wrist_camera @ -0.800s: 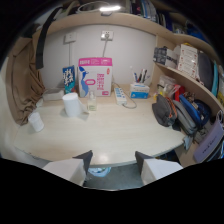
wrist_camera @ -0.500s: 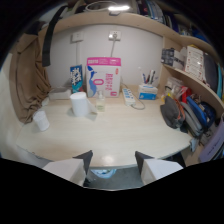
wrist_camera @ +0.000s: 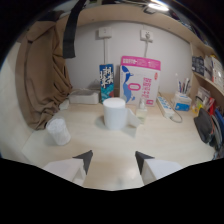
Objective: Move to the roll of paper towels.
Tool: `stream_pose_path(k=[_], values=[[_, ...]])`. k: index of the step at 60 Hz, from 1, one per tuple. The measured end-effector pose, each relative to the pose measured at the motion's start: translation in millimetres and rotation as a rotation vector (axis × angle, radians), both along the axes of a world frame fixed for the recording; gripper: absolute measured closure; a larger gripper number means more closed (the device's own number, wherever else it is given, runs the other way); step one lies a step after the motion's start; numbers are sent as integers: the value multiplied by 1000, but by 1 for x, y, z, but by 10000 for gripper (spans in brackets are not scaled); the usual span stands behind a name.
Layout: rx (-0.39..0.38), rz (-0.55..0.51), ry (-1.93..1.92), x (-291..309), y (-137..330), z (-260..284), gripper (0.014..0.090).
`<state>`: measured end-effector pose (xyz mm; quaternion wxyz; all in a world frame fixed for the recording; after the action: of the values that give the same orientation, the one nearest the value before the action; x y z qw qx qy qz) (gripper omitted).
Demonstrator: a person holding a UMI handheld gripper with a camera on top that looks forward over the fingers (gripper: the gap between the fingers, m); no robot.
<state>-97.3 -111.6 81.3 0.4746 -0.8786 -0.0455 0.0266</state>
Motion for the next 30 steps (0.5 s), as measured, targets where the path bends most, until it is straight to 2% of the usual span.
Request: stream_pose_path(k=[18, 30], values=[[58, -55, -43, -10, 114, -9, 177], [50, -83, -54, -7, 150, -18, 176]])
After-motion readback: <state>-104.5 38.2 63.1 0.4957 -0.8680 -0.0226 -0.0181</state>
